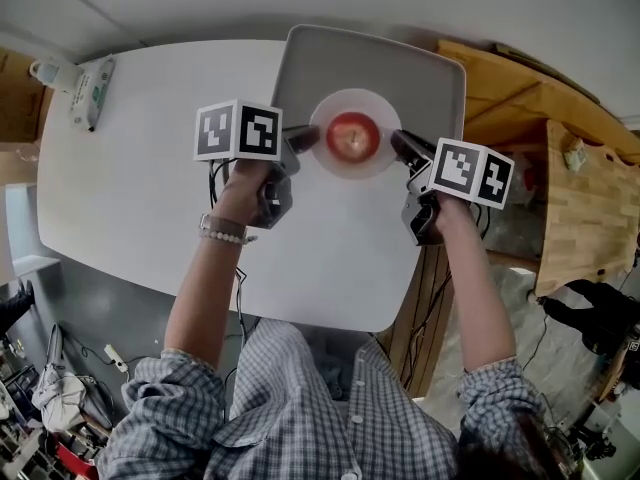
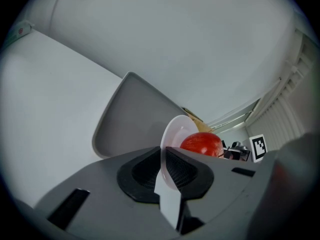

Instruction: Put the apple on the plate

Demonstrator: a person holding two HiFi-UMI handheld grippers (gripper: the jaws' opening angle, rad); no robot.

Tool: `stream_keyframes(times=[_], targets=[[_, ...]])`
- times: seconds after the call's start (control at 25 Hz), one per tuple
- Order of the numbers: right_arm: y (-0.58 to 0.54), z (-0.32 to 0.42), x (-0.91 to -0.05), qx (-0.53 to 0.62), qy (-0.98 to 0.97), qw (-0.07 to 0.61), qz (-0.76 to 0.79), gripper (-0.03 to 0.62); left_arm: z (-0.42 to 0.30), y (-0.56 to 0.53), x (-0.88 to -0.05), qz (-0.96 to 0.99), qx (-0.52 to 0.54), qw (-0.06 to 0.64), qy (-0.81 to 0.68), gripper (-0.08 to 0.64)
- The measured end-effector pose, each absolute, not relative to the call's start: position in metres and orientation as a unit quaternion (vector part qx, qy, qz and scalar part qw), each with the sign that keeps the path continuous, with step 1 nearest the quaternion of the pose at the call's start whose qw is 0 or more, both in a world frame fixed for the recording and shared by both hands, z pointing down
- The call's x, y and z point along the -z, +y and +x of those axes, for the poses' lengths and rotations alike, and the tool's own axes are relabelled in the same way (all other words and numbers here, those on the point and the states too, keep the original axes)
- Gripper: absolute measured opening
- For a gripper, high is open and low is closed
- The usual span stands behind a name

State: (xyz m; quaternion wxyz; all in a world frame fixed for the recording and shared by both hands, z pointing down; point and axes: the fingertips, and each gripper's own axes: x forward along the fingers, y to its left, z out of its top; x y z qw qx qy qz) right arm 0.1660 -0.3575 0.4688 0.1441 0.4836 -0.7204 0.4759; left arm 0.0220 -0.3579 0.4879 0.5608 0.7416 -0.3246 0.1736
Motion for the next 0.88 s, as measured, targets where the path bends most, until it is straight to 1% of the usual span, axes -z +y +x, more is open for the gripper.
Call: stream_keyframes(times=[0.32, 0.88], targets=[[-0.386, 0.172, -0.473, -0.481, -0.718, 0.139, 0.484, 0.048, 0.028, -0.391, -0.489, 0.751, -0.184, 0.545, -0.325, 0.038], [-0.427, 0.182, -0.498, -0.482, -0.713, 0.170, 0.480, 0.048, 0.039, -0.424, -0.519, 0.727, -0.189, 0.572, -0.328, 0.038]])
